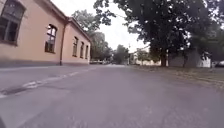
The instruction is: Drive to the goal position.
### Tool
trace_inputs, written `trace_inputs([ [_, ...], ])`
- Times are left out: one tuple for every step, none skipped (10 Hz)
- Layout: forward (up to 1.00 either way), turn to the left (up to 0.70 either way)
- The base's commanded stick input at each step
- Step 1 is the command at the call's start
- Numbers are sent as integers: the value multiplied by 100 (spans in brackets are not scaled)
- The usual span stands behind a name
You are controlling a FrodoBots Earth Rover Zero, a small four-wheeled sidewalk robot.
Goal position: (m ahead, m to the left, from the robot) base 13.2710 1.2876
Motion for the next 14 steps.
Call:
trace_inputs([
  [45, 0],
  [45, 0],
  [45, 0],
  [45, 0],
  [45, 0],
  [45, 0],
  [45, 0],
  [45, 0],
  [45, 0],
  [45, 0],
  [45, 0],
  [45, 0],
  [45, 0],
  [45, 0],
])
